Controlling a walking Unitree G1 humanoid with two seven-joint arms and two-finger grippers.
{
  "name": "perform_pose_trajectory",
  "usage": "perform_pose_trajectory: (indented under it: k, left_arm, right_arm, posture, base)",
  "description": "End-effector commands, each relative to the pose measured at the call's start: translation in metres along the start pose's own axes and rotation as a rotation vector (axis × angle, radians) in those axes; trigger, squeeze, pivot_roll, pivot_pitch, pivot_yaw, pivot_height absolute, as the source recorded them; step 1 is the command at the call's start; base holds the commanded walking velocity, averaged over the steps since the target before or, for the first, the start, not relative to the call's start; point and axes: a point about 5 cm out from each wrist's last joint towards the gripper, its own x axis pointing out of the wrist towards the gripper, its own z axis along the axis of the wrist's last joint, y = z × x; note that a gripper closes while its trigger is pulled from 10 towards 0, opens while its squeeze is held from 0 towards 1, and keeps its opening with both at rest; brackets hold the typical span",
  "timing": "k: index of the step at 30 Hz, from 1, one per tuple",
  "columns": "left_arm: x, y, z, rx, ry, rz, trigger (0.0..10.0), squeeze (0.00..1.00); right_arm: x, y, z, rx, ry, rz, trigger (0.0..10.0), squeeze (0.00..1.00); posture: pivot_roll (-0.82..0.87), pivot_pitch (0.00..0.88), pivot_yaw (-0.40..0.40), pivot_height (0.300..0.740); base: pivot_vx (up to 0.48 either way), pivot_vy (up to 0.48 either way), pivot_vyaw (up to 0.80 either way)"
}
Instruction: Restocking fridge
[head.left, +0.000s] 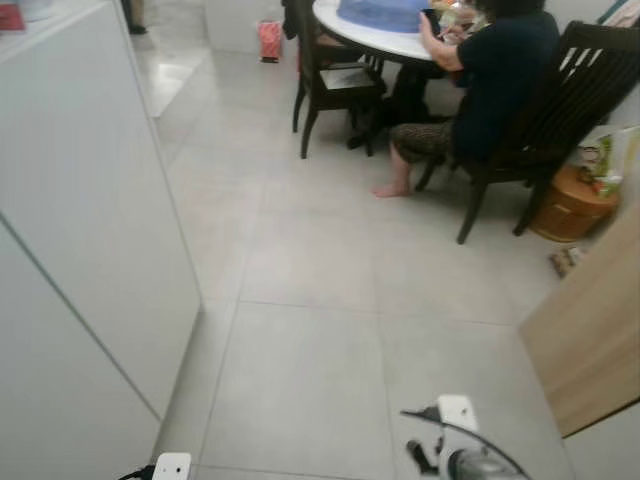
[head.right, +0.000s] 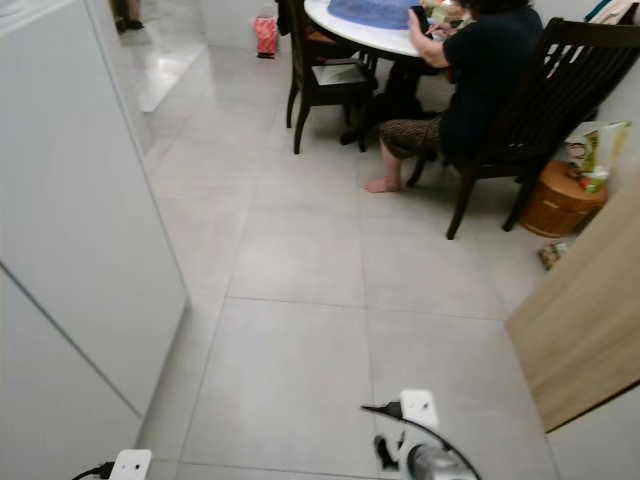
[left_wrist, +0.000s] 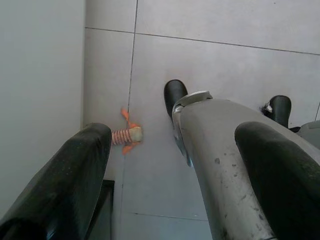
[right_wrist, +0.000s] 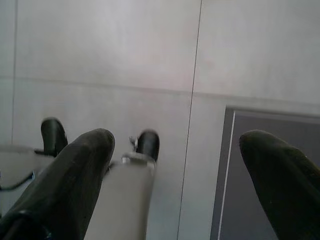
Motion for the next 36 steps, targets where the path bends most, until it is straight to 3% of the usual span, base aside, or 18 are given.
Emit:
perform_pose_trajectory:
  k: [1, 8, 16, 25, 27, 29, 36]
  left_arm:
    - [-0.002, -0.001, -0.019, 0.025, 0.071, -0.002, 10.0, 0.00]
    - [0.000, 0.002, 0.006, -0.015, -0.052, 0.000, 10.0, 0.00]
    - [0.000, 0.002, 0.045, 0.000, -0.223, -0.013, 10.0, 0.00]
    - [-0.005, 0.001, 0.068, -0.021, -0.388, -0.014, 10.0, 0.00]
    - [-0.006, 0.002, 0.075, -0.015, -0.417, -0.013, 10.0, 0.00]
    - [-0.008, 0.005, 0.096, -0.032, -0.473, -0.009, 10.0, 0.00]
    - [-0.014, 0.008, 0.118, -0.094, -0.585, -0.005, 10.0, 0.00]
  right_arm:
    - [-0.002, -0.009, 0.003, 0.001, -0.005, -0.023, 10.0, 0.00]
    - [-0.002, -0.008, 0.007, 0.013, -0.012, -0.030, 10.0, 0.00]
    - [-0.003, -0.008, 0.020, 0.161, -0.216, -0.094, 10.0, 0.00]
    - [-0.005, -0.007, 0.026, 0.206, -0.308, -0.081, 10.0, 0.00]
    - [-0.005, -0.006, 0.026, 0.212, -0.321, -0.078, 10.0, 0.00]
    - [-0.005, -0.006, 0.027, 0.225, -0.338, -0.079, 10.0, 0.00]
    - [-0.010, -0.008, 0.035, 0.296, -0.479, -0.086, 10.0, 0.00]
  posture:
    - [-0.03, 0.000, -0.083, 0.740]
    - [-0.03, 0.000, -0.067, 0.740]
    - [-0.04, 0.000, -0.053, 0.740]
    - [-0.04, 0.000, -0.053, 0.740]
    - [-0.04, 0.000, -0.053, 0.740]
    - [-0.05, 0.000, -0.056, 0.740]
    - [-0.06, 0.000, -0.057, 0.740]
  base:
    - [0.000, 0.000, 0.00]
    - [0.000, 0.000, 0.00]
    - [0.000, 0.000, 0.00]
    - [0.000, 0.000, 0.00]
    - [0.000, 0.000, 0.00]
    - [0.000, 0.000, 0.00]
    - [0.000, 0.000, 0.00]
